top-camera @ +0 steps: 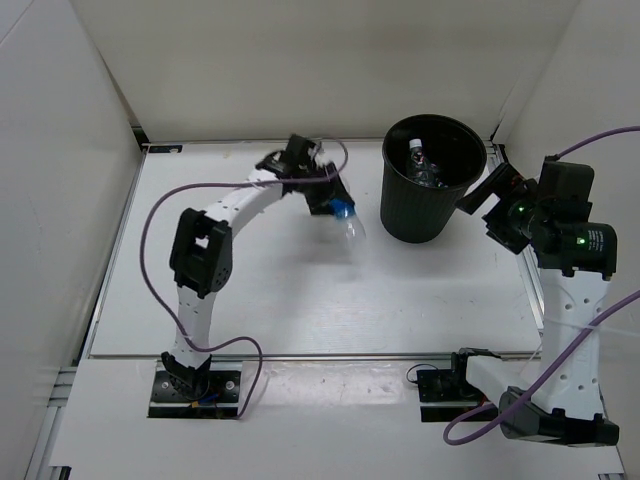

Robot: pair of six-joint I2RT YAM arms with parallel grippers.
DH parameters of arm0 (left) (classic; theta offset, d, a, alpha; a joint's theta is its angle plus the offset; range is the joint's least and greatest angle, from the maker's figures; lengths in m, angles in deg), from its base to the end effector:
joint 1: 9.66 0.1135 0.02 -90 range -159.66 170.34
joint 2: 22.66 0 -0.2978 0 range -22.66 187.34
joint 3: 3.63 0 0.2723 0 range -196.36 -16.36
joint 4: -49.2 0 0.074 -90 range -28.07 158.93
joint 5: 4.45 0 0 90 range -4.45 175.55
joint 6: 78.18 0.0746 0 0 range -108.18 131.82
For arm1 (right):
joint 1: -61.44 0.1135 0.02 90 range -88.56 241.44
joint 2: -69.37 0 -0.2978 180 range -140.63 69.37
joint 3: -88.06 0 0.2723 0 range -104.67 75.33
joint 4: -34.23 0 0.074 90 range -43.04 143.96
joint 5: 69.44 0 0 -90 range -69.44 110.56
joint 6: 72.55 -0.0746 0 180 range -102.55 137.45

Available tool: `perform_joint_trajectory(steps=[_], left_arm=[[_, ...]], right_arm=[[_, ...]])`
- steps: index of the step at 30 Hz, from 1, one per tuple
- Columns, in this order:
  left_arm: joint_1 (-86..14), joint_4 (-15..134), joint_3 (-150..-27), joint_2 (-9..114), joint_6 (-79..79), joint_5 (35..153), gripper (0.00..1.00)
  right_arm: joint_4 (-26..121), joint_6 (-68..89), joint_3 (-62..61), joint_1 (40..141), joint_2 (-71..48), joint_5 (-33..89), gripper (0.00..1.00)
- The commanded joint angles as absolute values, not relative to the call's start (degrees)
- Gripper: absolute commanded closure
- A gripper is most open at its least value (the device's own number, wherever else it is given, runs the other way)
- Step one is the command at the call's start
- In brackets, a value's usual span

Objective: Put the plastic bottles in the bin

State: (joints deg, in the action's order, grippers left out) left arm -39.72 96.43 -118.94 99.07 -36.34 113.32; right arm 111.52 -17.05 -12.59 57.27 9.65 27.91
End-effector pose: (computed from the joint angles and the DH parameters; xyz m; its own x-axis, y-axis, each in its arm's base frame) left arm 0.4415 -0.2957 0.2236 -0.9733 -0.1984 -0.1158 -0.0643 0.7191 -0.6919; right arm 0.1949 -0.0046 0.4613 -0.5046 0.6000 -0.6207 0.3097 0.7969 0.5186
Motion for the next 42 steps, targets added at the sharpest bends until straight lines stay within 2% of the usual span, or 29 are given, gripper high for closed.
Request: perform_joint_trajectory(steps=[1,3,4,7,11,16,20,24,27,36,42], left_arm=[[-38.66,98.04,-136.69,90.71,-32.40,102.46,0.38],[-38.66,98.66,-145.69,92.56,-27.41,97.96,0.36],[-39.53,98.67,-154.70,93.87,-25.90,93.68,0.35],[-41.11,93.34,-165.40,100.72,-23.68,91.18,0.27],[-44.54,84.26,-162.87,101.44,-24.92,85.56,0.21],[-51.82,82.32,-164.54,106.27,-20.62,82.48,0.13],[-55.44,81.00,-164.54,108.65,-17.10,80.89,0.11],[-55.97,81.00,-159.47,105.07,-14.11,77.66,0.00],[-55.97,81.00,-158.13,101.89,-11.13,73.35,0.00],[-54.74,85.39,-143.38,77.38,-0.75,57.43,0.00],[-54.22,94.08,-120.02,58.49,-2.40,48.39,0.00]], right_arm=[[111.99,-17.43,-11.68,56.96,11.28,26.27,0.00],[112.00,-17.44,-10.98,56.96,11.81,25.74,0.00],[112.00,-18.05,-10.20,56.96,11.81,25.74,0.00],[112.00,-18.67,-9.57,56.96,11.81,25.74,0.00],[112.00,-19.20,-11.77,56.96,10.67,25.13,0.00],[112.00,-18.67,-12.91,56.96,10.66,23.90,0.00],[112.00,-18.67,-12.39,56.96,10.66,24.42,0.00],[112.00,-18.67,-12.39,56.96,10.66,24.42,0.00],[112.00,-18.67,-11.86,56.96,10.66,24.95,0.00],[110.86,-17.53,-13.08,56.96,9.61,27.58,0.00],[110.24,-16.38,-15.02,56.96,8.38,29.08,0.00]])
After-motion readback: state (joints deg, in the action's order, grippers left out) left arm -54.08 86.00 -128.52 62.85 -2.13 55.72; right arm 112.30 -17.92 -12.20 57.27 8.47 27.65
